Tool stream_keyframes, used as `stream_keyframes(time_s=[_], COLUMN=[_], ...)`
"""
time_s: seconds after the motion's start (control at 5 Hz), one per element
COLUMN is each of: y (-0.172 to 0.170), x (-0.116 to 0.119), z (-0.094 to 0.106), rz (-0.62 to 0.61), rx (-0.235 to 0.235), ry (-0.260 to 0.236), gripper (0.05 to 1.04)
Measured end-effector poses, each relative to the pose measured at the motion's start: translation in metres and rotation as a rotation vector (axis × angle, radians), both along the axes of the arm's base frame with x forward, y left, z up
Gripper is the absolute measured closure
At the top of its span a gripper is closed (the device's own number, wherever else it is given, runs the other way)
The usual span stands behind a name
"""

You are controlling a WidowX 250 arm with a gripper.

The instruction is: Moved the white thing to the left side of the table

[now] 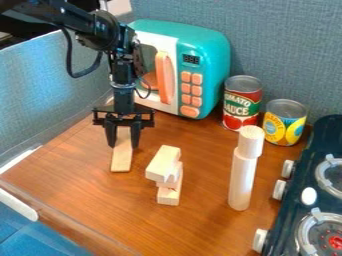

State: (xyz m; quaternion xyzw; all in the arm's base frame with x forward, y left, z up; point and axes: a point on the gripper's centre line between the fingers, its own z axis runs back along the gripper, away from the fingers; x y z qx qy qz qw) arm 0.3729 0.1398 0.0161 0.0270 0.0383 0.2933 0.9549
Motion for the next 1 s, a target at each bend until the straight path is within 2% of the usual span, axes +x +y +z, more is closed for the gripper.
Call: stream_keyframes(time_s=[0.2, 0.4, 0.6, 0.8, 1.0], y=[-0.007, -0.011, -0.035, -0.042, -0.05], x=[-0.003, -0.003, -0.004, -0.003, 0.002], z=[0.022, 0.057, 0.075, 0.082, 0.084], rz=[0.028, 0.025, -0.037, -0.153, -0.329], rx=[-0.019, 0.037, 0.068, 0.087, 0.074], ry=[-0.059, -0.124, -0.157, -0.163, -0.13], gripper=[0.209, 0.071, 0.075, 0.082, 0.082])
